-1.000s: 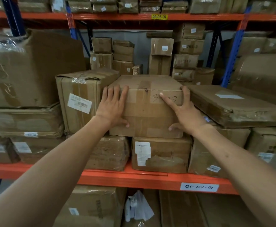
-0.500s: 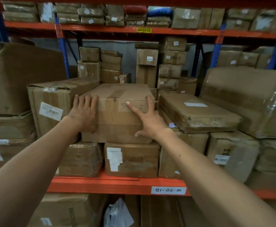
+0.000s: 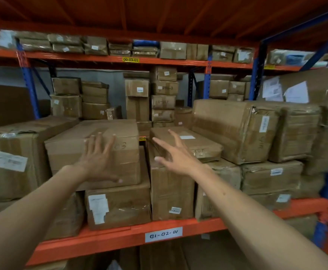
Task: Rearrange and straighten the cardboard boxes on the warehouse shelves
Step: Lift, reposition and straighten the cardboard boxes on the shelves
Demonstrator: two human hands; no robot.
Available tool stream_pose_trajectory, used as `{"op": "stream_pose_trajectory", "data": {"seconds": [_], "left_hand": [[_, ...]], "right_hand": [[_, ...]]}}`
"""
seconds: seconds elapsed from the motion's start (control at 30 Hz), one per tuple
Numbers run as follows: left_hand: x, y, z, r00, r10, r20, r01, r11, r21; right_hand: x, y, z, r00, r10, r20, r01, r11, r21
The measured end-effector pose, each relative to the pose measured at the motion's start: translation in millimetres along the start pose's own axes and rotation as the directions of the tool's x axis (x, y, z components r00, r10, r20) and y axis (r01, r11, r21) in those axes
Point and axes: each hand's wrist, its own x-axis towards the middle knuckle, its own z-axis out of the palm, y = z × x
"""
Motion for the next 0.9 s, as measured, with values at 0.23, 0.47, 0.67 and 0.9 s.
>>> {"op": "stream_pose_trajectory", "data": {"seconds": [0.23,0.47,0.67,0.9], "left_hand": [[34,155,-11,0.974,0.220,0.052,-0.213,0.969,-0.122],[60,229,2,0.997,0.071,0.027,-0.063,0.974,-0.216],[47,221,-10,0.992,-0.028,-0.122,-0.022,0.922,-0.387],[18,211,-15,0.966,-0.113,-0.233,-0.034,0.837,-0.547]], "right_hand": [[-35,97,-40,0.930,0.307,-0.202,-0.287,0.950,0.126],[-28,158,-35,0.890,0.457,0.002,-0.440,0.857,0.268],[-22,151,-30,0.845,0.529,-0.071,-0.383,0.693,0.611],[-38,113,-15,0.712,0.696,-0.094,-0.286,0.410,0.866]]}}
